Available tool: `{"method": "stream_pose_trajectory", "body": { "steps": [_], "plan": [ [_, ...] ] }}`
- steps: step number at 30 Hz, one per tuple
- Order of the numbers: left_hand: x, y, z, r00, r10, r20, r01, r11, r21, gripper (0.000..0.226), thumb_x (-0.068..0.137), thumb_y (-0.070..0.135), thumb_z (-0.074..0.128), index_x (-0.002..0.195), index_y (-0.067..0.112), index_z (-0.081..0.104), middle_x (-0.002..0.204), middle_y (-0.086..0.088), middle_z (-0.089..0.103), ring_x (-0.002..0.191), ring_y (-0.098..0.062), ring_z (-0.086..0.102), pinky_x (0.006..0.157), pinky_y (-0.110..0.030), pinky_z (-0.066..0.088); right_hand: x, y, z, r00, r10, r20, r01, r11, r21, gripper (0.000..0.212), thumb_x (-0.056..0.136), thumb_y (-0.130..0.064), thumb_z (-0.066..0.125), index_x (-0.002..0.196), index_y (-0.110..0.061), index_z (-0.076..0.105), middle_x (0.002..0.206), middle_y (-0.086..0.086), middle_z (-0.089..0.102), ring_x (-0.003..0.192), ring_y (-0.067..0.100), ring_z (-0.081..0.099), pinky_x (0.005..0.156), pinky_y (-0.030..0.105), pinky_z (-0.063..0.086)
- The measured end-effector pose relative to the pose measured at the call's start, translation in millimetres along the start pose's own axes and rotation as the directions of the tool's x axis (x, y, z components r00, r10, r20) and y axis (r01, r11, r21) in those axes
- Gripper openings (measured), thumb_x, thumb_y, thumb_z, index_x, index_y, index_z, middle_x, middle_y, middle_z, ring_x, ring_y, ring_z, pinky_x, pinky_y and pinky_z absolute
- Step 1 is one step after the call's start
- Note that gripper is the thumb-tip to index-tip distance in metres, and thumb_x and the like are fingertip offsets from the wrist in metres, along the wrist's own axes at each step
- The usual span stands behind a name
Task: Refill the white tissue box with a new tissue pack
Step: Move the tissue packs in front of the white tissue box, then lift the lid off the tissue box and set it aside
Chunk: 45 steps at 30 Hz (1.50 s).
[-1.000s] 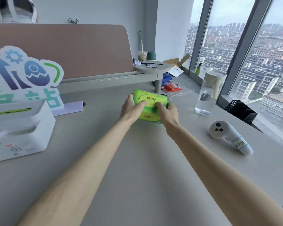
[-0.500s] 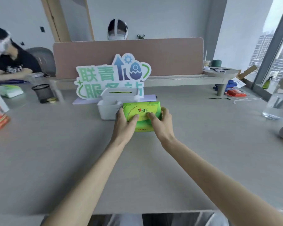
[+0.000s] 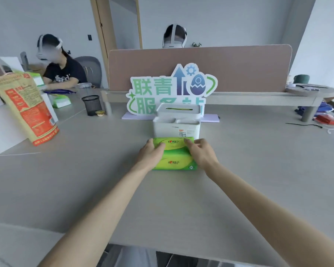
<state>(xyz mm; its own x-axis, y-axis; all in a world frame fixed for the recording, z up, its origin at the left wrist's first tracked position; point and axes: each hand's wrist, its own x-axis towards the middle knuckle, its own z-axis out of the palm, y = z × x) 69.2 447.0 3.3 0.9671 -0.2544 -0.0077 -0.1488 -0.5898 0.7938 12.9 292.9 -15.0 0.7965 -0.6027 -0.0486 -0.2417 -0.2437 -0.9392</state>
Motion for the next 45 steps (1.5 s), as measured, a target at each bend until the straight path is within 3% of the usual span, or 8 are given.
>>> {"method": "stream_pose_trajectory", "body": {
  "steps": [17, 21, 23, 26, 30, 34, 39, 45],
  "plan": [
    [124.2, 40.5, -26.7, 0.987, 0.158, 0.01, -0.158, 0.978, 0.138, 0.041, 0.094, 0.032, 0.04, 0.131, 0.014, 0.043, 0.14, -0.007, 0.052, 0.125, -0.028, 0.051, 0.101, -0.04, 0.043, 98.7, -52.2, -8.9, 0.962, -0.158, -0.221, 0.098, 0.96, -0.263, 0.051, 0.089, -0.026, 0.052, 0.138, -0.013, 0.045, 0.139, 0.014, 0.045, 0.122, 0.032, 0.048, 0.095, 0.041, 0.045],
    [148.4, 39.1, -23.3, 0.986, 0.159, 0.05, -0.164, 0.979, 0.119, 0.009, 0.091, 0.024, 0.045, 0.094, 0.031, 0.04, 0.113, -0.001, 0.059, 0.111, -0.026, 0.051, 0.092, -0.035, 0.041, 110.1, -47.9, -4.6, 0.982, -0.148, -0.118, 0.124, 0.975, -0.185, 0.041, 0.082, -0.012, 0.05, 0.122, -0.013, 0.054, 0.111, 0.014, 0.065, 0.099, 0.033, 0.062, 0.074, 0.037, 0.05],
    [156.4, 37.9, -19.9, 0.983, 0.171, 0.065, -0.176, 0.982, 0.065, 0.028, 0.089, 0.018, 0.046, 0.074, 0.036, 0.031, 0.091, 0.006, 0.052, 0.099, -0.02, 0.045, 0.083, -0.032, 0.035, 110.4, -48.5, -2.4, 0.981, -0.156, -0.115, 0.133, 0.974, -0.184, 0.047, 0.081, -0.008, 0.047, 0.127, -0.015, 0.053, 0.105, 0.01, 0.065, 0.1, 0.035, 0.063, 0.076, 0.039, 0.053],
    [162.5, 33.6, -15.2, 0.974, 0.21, 0.08, -0.213, 0.977, 0.03, 0.014, 0.083, 0.015, 0.048, 0.091, 0.027, 0.052, 0.101, -0.011, 0.063, 0.099, -0.028, 0.055, 0.077, -0.032, 0.037, 109.2, -44.6, 0.9, 0.975, -0.187, -0.115, 0.157, 0.96, -0.233, 0.04, 0.083, -0.016, 0.054, 0.123, -0.012, 0.054, 0.114, 0.01, 0.062, 0.104, 0.033, 0.06, 0.089, 0.046, 0.052],
    [162.6, 27.2, -8.6, 0.96, 0.255, 0.116, -0.261, 0.964, 0.045, 0.056, 0.087, 0.014, 0.053, 0.142, 0.013, 0.042, 0.132, -0.006, 0.053, 0.133, -0.026, 0.045, 0.098, -0.028, 0.035, 112.2, -42.9, 2.2, 0.97, -0.228, -0.079, 0.195, 0.935, -0.297, 0.05, 0.08, -0.034, 0.069, 0.122, -0.012, 0.052, 0.122, 0.007, 0.051, 0.106, 0.026, 0.056, 0.092, 0.041, 0.05],
    [163.3, 27.0, -12.8, 0.945, 0.307, 0.11, -0.322, 0.932, 0.166, 0.057, 0.087, 0.012, 0.056, 0.142, 0.017, 0.044, 0.146, -0.005, 0.047, 0.134, -0.021, 0.045, 0.106, -0.031, 0.036, 113.9, -47.9, 1.2, 0.972, -0.234, -0.015, 0.21, 0.899, -0.383, 0.058, 0.079, -0.039, 0.074, 0.127, -0.014, 0.053, 0.134, 0.011, 0.039, 0.109, 0.031, 0.056, 0.096, 0.04, 0.049],
    [168.1, 36.0, -17.3, 0.926, 0.378, 0.001, -0.352, 0.863, 0.363, 0.034, 0.082, 0.021, 0.069, 0.113, 0.016, 0.058, 0.113, -0.008, 0.064, 0.099, -0.028, 0.06, 0.075, -0.033, 0.045, 120.6, -50.6, -6.8, 0.961, -0.278, -0.013, 0.243, 0.862, -0.446, 0.059, 0.078, -0.035, 0.078, 0.13, -0.015, 0.057, 0.136, 0.012, 0.045, 0.116, 0.031, 0.053, 0.093, 0.035, 0.046],
    [170.5, 25.3, -9.1, 0.951, 0.301, -0.068, -0.296, 0.952, 0.08, 0.032, 0.08, 0.022, 0.069, 0.11, 0.015, 0.059, 0.111, -0.006, 0.064, 0.111, -0.027, 0.061, 0.091, -0.036, 0.048, 122.0, -39.6, -6.7, 0.944, -0.324, -0.059, 0.273, 0.872, -0.406, 0.047, 0.088, -0.024, 0.067, 0.131, -0.007, 0.058, 0.128, 0.011, 0.055, 0.116, 0.031, 0.055, 0.098, 0.038, 0.047]
  ]
}}
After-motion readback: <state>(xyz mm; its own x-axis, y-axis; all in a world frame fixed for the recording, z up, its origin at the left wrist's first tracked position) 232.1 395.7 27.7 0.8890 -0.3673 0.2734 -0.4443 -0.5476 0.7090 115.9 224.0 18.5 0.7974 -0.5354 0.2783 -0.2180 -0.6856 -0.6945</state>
